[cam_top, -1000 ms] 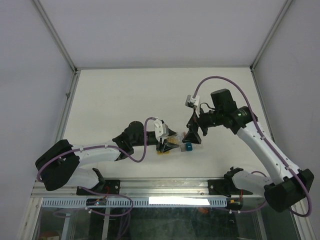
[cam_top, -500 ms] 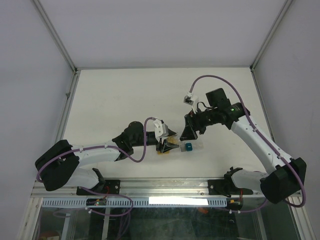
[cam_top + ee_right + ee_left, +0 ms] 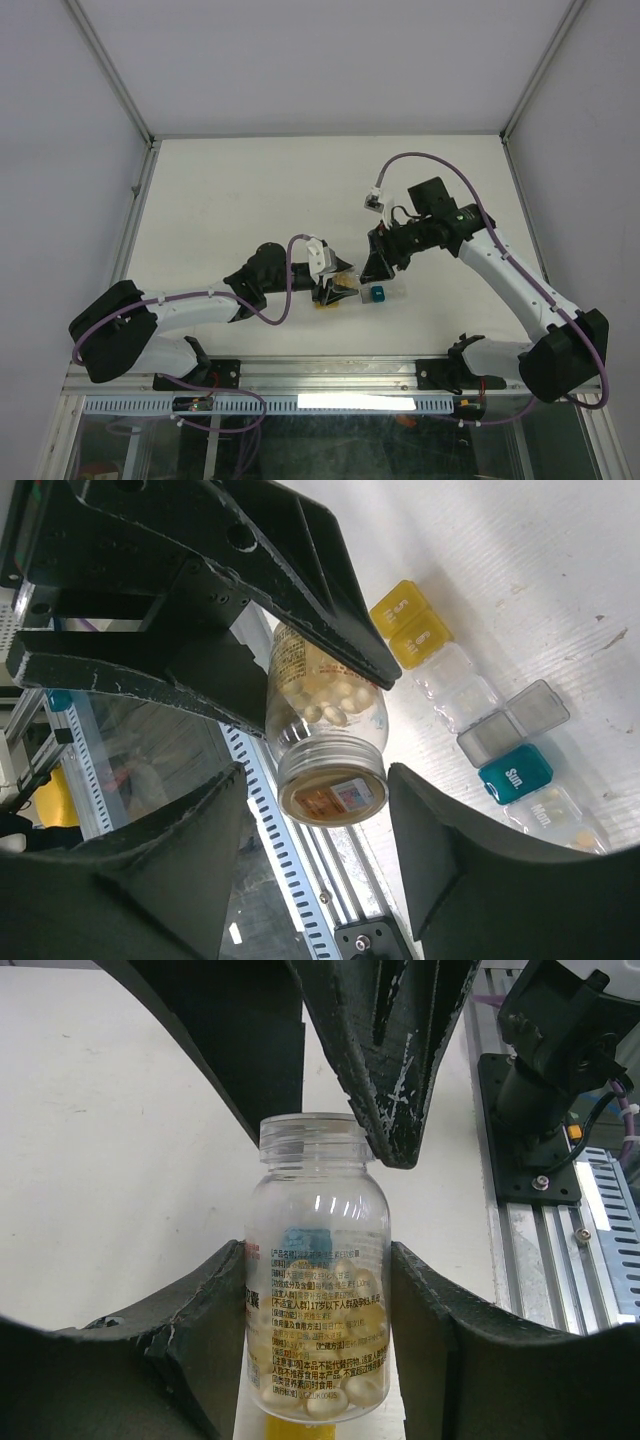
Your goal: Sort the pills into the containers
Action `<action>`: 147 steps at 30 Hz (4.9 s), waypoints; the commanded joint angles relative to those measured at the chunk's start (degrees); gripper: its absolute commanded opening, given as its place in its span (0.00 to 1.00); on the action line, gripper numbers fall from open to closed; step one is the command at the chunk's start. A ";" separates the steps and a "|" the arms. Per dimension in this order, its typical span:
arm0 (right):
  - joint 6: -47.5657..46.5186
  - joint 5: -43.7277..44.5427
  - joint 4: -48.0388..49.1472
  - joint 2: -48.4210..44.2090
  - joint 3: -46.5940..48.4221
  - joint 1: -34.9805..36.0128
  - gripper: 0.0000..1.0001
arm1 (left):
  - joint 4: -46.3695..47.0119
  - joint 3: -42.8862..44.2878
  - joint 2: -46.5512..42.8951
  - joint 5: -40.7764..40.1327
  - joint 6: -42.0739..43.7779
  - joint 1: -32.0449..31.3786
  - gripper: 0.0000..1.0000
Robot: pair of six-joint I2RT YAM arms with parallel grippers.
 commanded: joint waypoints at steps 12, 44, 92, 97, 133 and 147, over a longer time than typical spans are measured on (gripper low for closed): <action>-11.42 -4.78 -2.63 -0.99 3.02 0.94 0.20 | 2.36 -0.02 -2.66 0.57 0.29 0.68 0.00; -88.38 -7.32 -6.78 -8.16 -0.49 1.23 0.34 | 1.30 2.54 1.56 3.28 0.23 1.07 0.00; 8.21 -8.64 15.35 -1.81 -7.45 -0.97 0.79 | 9.23 0.30 0.43 -0.08 -3.12 1.34 0.00; 8.18 -7.51 14.92 -0.42 -6.55 0.92 0.64 | 9.37 0.78 1.19 -1.19 -3.29 1.34 0.00; 9.40 -11.07 16.84 -1.24 -7.47 0.23 0.26 | 4.09 3.81 3.66 -1.30 -4.91 1.25 0.66; 8.85 -9.86 15.83 -0.08 -7.27 0.40 0.27 | 4.73 3.62 2.59 -1.93 -5.65 1.24 0.46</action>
